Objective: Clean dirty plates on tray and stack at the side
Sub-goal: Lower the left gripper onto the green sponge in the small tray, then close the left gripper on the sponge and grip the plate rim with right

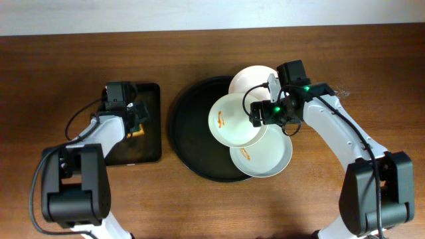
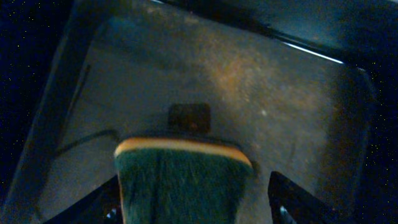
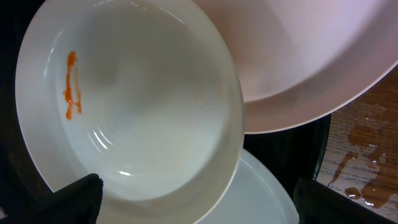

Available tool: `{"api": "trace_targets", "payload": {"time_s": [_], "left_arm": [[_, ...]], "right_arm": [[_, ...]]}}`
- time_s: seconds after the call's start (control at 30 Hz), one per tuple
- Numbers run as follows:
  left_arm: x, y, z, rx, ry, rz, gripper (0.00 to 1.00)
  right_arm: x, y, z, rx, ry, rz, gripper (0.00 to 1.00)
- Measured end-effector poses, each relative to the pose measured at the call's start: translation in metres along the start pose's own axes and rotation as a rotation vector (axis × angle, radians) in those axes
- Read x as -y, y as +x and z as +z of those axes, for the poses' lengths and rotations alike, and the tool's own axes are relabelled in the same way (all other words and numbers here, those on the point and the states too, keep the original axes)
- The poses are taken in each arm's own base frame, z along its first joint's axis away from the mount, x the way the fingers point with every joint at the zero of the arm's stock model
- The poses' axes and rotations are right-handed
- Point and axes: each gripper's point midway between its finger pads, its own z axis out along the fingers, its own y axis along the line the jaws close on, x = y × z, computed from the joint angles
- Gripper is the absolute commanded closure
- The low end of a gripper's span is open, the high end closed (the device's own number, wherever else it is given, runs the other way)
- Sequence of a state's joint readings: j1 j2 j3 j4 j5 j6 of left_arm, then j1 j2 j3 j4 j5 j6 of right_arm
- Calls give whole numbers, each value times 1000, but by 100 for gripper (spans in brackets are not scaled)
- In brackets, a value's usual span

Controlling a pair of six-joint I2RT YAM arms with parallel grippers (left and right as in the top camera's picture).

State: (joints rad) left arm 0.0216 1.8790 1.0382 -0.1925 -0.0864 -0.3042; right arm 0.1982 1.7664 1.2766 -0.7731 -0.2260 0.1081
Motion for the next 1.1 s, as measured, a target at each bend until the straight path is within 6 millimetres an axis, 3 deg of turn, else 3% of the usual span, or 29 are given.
{"api": "trace_targets", "payload": {"time_s": [0.03,0.1,0.13,0.33,0.43,0.47,0.5,0.53,0.57,0.67,0.8,0.93,1.1], "left_arm": [[-1,1,5,2,-9,5,45],[-1,-1,5,11,-11,14,72],[-1,-4,5,21,-10,21,100],[1,-10,3,46,-2,24,100],[2,-19,-19,66,4,22,100],[1,-18,-25,60,4,23,94],[1,-16,-31,46,4,24,78],[0,-12,-33,28,3,29,54],[-2,-5,-33,-2,-3,30,39],[-5,8,-34,-54,-12,37,27],[-15,40,-38,-190,-48,48,24],[-26,73,-48,-328,-89,59,32],[-27,58,-43,-261,-107,61,35]], "right_arm": [[0,0,0,0,0,1,1],[0,0,0,0,0,0,1],[0,0,0,0,0,0,1],[0,0,0,0,0,0,1],[0,0,0,1,0,0,1],[0,-1,0,3,0,-1,1],[0,-1,0,4,0,-1,1],[0,-1,0,3,0,0,1],[0,-1,0,3,0,-1,1],[0,-1,0,3,0,-1,1],[0,0,0,0,0,0,1],[0,0,0,0,0,0,1],[0,0,0,0,0,0,1]]}}
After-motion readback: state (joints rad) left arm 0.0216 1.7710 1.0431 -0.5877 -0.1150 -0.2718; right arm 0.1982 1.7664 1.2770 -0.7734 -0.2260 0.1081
